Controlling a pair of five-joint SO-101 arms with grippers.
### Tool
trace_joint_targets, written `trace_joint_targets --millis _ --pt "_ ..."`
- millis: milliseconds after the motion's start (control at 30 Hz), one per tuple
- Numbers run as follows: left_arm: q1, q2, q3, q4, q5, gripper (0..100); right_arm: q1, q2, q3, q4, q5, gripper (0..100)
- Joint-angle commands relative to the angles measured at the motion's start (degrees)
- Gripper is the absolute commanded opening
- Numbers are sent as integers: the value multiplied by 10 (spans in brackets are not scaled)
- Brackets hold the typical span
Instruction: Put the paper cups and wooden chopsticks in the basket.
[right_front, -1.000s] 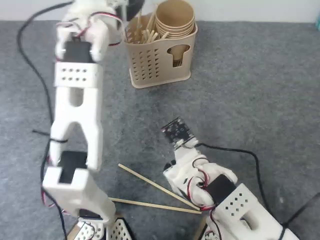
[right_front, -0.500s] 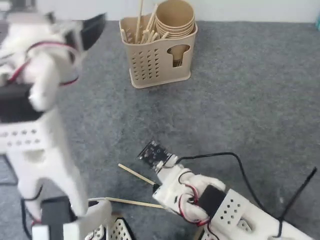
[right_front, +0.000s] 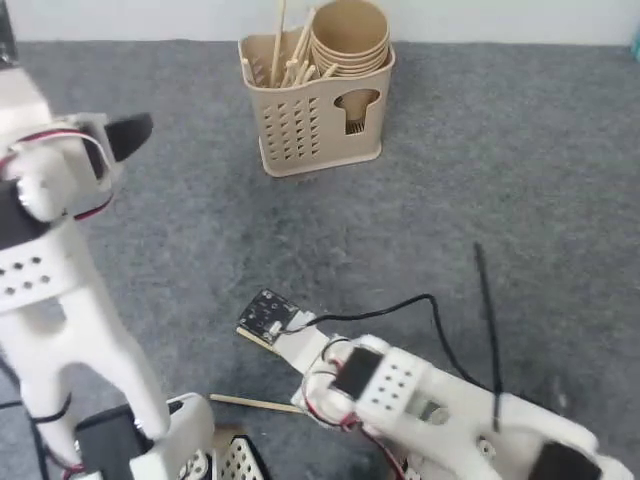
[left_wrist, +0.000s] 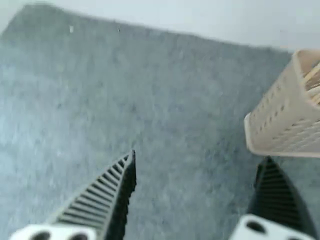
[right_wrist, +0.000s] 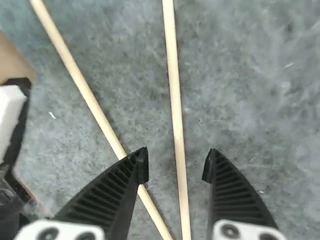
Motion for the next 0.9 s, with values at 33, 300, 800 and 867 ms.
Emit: trace_joint_targets --millis 33,300,800,867 --pt "-27 -18 22 1 -8 359 -32 60 -47 -14 -9 261" --pt "-52 -18 39 3 -8 359 -8 116 -62 -50 -13 162" --pt "-20 -18 112 -26 -6 359 24 122 -63 -57 -13 6" --pt "-2 -18 109 -26 -4 359 24 114 -69 -44 -13 10"
